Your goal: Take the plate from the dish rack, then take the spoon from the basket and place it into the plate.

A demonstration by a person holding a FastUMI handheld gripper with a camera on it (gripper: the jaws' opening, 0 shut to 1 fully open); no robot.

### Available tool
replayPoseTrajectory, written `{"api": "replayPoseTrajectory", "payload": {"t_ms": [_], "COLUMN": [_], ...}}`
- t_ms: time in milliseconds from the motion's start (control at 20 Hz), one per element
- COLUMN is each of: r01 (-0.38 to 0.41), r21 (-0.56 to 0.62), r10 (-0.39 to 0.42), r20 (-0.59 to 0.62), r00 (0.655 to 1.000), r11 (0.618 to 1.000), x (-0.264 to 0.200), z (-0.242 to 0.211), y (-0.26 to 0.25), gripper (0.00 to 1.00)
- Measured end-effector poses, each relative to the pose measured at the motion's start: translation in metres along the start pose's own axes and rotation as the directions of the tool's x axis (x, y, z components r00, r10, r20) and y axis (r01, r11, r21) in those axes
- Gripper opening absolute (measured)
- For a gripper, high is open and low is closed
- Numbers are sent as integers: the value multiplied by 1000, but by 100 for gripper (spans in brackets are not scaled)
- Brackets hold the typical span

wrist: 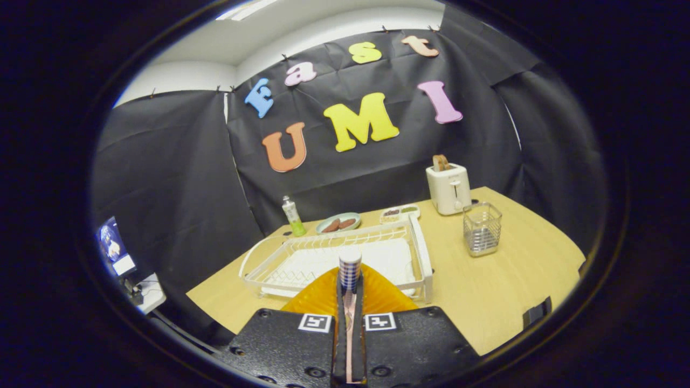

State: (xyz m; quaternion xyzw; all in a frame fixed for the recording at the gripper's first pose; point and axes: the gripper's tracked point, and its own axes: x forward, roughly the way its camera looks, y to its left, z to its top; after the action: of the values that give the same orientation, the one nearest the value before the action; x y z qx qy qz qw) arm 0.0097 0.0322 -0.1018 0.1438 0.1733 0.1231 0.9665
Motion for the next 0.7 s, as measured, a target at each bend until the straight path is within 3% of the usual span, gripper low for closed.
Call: {"api": "replayPoseTrajectory", "payload": {"t_ms": [250,450,550,700], "r01": [13,-4,15,49], "r21": [1,18,33,45], "r10": [-13,5,-13,-47], "r20": [-73,-83,-70,-37], "r00": [997,996,997,998], "r11": [1000,1000,999,998], "x": [14,17,14,7], "z": [-29,-32,-26,-14], "y": [0,-6,-16,-31], "gripper": [10,19,33,65]}}
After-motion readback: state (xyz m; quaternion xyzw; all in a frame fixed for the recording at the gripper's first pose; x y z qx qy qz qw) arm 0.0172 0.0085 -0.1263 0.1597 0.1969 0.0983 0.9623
